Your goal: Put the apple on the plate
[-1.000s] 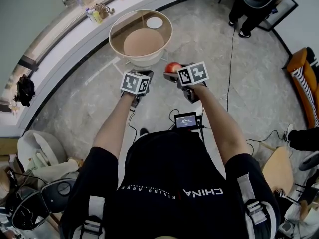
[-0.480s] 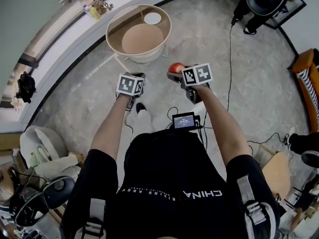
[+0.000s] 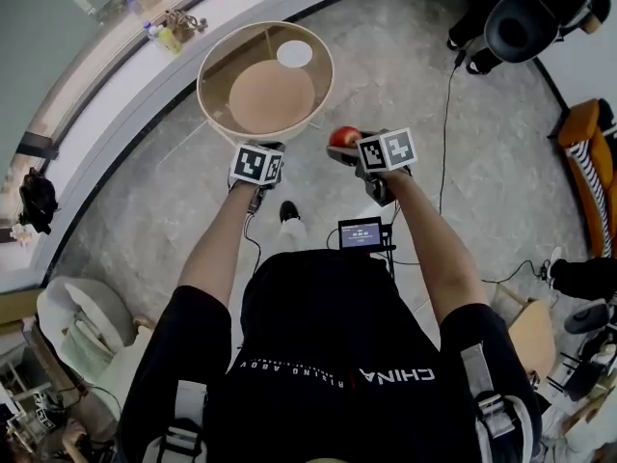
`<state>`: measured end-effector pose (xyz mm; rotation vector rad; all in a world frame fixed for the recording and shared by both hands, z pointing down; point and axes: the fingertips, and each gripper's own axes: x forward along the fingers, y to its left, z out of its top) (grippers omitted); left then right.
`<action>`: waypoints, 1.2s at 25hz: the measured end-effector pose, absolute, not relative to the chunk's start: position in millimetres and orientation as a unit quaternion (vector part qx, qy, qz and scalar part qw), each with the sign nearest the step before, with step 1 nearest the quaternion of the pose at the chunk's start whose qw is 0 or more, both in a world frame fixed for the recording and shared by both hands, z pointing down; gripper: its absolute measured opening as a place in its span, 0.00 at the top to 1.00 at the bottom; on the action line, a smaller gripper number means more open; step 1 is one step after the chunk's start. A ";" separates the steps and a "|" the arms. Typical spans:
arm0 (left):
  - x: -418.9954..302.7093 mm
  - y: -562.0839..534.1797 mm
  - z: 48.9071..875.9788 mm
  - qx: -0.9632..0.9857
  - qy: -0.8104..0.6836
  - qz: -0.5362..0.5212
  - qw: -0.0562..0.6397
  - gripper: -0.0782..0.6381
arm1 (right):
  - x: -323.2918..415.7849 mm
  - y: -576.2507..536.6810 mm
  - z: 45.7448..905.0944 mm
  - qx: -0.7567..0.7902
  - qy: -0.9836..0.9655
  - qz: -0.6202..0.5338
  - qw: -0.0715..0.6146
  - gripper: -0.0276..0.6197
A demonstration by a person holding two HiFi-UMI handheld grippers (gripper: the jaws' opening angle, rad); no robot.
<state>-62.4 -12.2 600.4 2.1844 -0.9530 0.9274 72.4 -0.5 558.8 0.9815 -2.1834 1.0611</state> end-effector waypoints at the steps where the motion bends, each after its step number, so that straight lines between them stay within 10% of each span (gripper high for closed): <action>1: -67.8 -27.1 599.0 0.823 -0.348 0.347 0.285 0.87 | 67.6 -18.7 556.0 0.372 -0.801 0.395 0.254 0.37; 30: 4.7 -311.6 582.1 0.826 -0.363 0.318 0.291 0.87 | 101.9 -303.5 558.3 0.331 -0.817 0.404 0.243 0.37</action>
